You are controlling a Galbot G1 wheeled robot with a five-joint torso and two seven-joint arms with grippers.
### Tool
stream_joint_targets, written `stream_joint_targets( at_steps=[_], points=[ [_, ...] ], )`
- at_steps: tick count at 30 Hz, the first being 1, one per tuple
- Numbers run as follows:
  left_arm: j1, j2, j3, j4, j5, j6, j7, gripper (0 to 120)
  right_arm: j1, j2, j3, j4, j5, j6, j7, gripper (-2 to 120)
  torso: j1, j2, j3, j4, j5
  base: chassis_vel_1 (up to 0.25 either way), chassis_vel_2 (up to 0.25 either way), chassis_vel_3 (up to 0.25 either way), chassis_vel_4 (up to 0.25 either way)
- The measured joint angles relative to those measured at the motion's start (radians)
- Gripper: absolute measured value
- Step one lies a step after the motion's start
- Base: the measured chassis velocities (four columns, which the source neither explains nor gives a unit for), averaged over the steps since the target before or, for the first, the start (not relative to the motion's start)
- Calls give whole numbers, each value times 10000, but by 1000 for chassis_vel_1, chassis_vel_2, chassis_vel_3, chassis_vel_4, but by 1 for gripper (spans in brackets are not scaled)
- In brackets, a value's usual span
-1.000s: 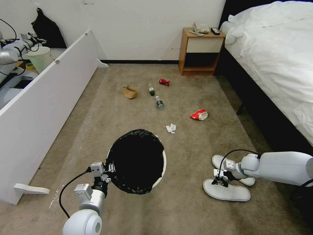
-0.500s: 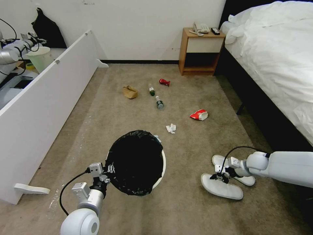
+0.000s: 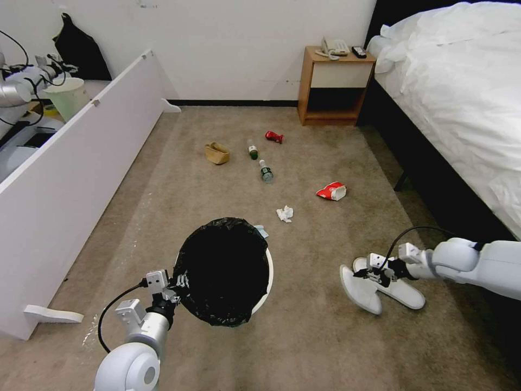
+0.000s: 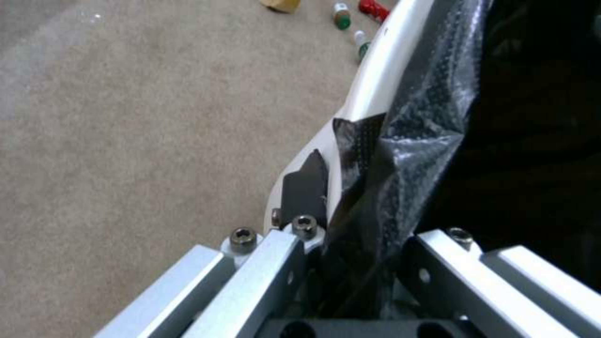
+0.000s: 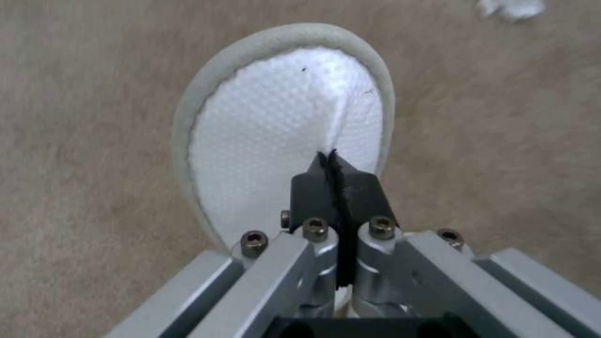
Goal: Pick up the trash bin, then pick up the garbage from the floor and place it into the trash bin.
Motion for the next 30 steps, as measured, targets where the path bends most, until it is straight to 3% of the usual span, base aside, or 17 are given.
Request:
stream_joint_targets(
  at_steps=[3, 8, 9, 18, 27, 30],
  points=[
    [-10, 32, 6, 11, -57, 21, -20, 2, 307, 271, -121, 237, 11, 3, 14, 0, 0, 0, 0, 0, -1, 0, 0, 0, 0],
    [-33, 139, 57, 44, -255, 98, -51, 2, 2064, 1594, -1141, 1348, 66, 38, 43, 0, 0, 0, 0, 3, 0, 0, 0, 0, 0],
    [-39, 147, 74, 50, -288, 135, -56, 2, 2567, 1911, -1390, 1607, 87, 35, 44, 0, 0, 0, 0, -7, 0, 0, 0, 0, 0],
    [-46, 268, 186, 65, -442, 309, -10, 2, 4635, 3453, -2111, 3168, 235, -114, 27, 0, 0, 0, -1, -1, 0, 0, 0, 0, 0],
    [-119, 691, 187, -29, -1015, 668, -47, 2, 5516, 3620, -2139, 3947, 565, -190, 80, 0, 0, 0, 0, 1, -2, 0, 0, 0, 0],
    [-163, 896, 191, -193, -1568, 1057, -380, 2, 5976, 3613, -2140, 4290, 929, -191, 87, 0, 0, 1, 0, 0, -2, 0, 0, 0, 0]
  ],
)
